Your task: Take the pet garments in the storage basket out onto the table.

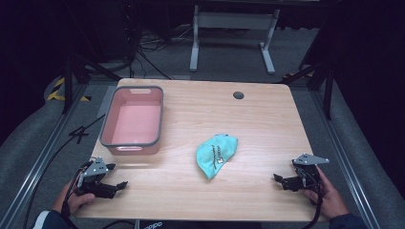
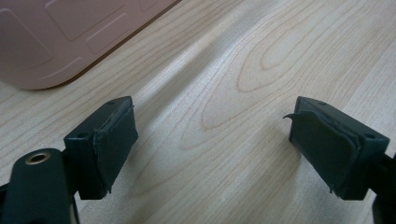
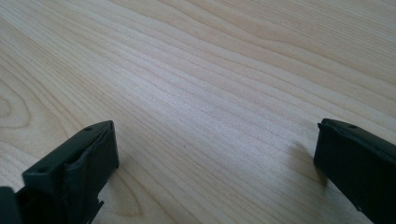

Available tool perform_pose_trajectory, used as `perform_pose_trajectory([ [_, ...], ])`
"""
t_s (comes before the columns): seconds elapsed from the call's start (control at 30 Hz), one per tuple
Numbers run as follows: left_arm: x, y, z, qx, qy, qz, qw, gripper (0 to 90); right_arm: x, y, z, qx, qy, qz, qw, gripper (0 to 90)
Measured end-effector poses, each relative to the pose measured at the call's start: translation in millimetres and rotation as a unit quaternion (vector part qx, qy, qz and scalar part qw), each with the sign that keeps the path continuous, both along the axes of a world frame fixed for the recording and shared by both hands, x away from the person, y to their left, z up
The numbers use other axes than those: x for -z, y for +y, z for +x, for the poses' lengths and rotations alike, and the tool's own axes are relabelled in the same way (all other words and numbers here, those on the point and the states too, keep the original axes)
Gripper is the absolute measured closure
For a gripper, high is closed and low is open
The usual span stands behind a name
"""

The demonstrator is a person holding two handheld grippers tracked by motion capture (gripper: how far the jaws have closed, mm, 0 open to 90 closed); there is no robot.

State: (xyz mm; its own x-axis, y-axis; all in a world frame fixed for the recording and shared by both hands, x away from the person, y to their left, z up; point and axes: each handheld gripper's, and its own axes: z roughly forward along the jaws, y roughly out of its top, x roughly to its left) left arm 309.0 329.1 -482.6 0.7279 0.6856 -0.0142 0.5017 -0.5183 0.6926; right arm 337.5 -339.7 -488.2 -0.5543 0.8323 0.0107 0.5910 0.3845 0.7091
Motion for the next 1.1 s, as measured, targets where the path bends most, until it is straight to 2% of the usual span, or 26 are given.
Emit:
perform_pose_trajectory([
  [1.07,0.0,-0.8,-0.5,-0.005,0.0,0.001,1.0,14.4,0.0,0.0,0.0,0.0,0.0,0.0,1.0,0.2],
  [1.1,-1.3,-0.7,-0.6,-0.003,0.004,0.007,1.0,14.3,0.0,0.0,0.0,0.0,0.0,0.0,1.0,0.2],
])
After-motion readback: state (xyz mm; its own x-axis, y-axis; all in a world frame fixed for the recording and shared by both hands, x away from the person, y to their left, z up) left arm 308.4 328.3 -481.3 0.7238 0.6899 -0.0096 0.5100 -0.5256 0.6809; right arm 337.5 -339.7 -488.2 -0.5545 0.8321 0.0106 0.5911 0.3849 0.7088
